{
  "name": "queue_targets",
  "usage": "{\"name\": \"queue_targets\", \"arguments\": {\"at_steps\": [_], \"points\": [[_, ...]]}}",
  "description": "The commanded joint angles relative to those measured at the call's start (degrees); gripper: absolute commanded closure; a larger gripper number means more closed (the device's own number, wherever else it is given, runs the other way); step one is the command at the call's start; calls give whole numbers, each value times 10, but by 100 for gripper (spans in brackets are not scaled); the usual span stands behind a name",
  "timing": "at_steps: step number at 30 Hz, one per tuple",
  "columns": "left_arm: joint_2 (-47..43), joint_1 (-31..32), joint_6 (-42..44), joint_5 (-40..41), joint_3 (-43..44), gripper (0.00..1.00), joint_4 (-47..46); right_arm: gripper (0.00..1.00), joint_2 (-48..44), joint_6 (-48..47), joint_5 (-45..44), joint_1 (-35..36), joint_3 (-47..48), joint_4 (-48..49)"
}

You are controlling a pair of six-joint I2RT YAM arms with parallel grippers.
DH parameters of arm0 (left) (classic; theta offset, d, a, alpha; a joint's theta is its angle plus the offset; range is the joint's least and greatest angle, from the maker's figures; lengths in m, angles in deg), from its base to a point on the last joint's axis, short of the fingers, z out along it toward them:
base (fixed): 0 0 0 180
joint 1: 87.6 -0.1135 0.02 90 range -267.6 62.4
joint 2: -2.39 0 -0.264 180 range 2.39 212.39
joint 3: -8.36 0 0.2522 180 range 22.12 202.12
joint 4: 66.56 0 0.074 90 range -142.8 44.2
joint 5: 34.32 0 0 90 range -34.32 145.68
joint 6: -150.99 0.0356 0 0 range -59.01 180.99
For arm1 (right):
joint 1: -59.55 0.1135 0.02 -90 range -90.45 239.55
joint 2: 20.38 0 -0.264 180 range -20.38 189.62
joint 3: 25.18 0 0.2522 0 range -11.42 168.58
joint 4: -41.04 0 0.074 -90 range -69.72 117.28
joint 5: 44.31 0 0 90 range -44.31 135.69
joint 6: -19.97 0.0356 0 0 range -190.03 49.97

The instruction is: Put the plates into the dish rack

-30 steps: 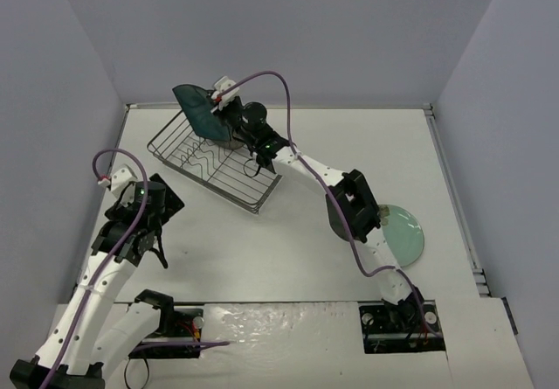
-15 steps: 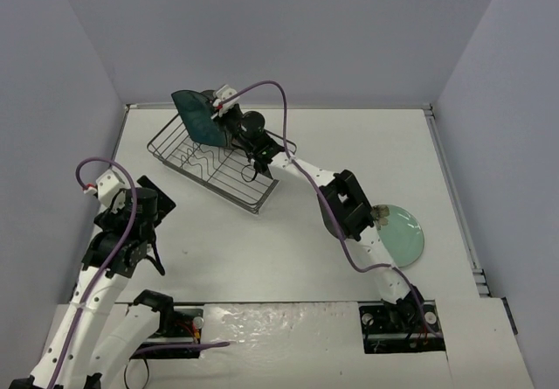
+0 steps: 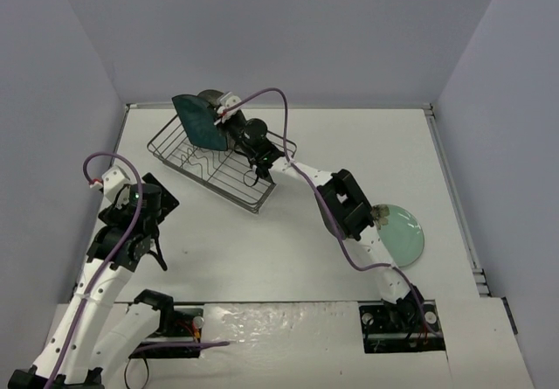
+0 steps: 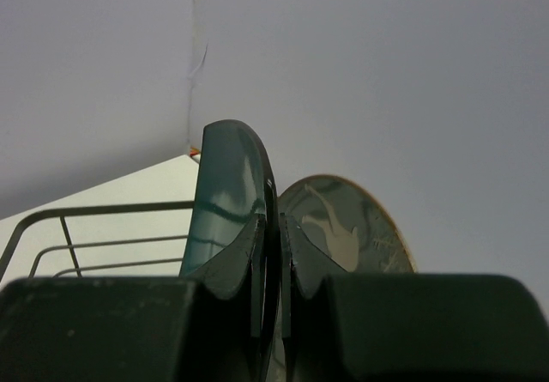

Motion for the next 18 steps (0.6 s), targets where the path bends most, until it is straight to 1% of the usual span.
{"name": "queue_targets", "arguments": {"at_steps": [1, 8, 13, 18], "points": [[0, -3, 9, -1, 2, 3, -25, 100, -56, -7, -21, -5, -5, 156], [1, -2, 9, -8, -1, 3, -25, 100, -51, -18, -34, 2, -25, 186], [0, -3, 10, -9, -3, 3, -27, 100, -62, -18, -48, 8, -95, 258], [2, -3, 12, -12, -4, 3, -30, 100, -64, -3, -57, 9, -131, 312]]}}
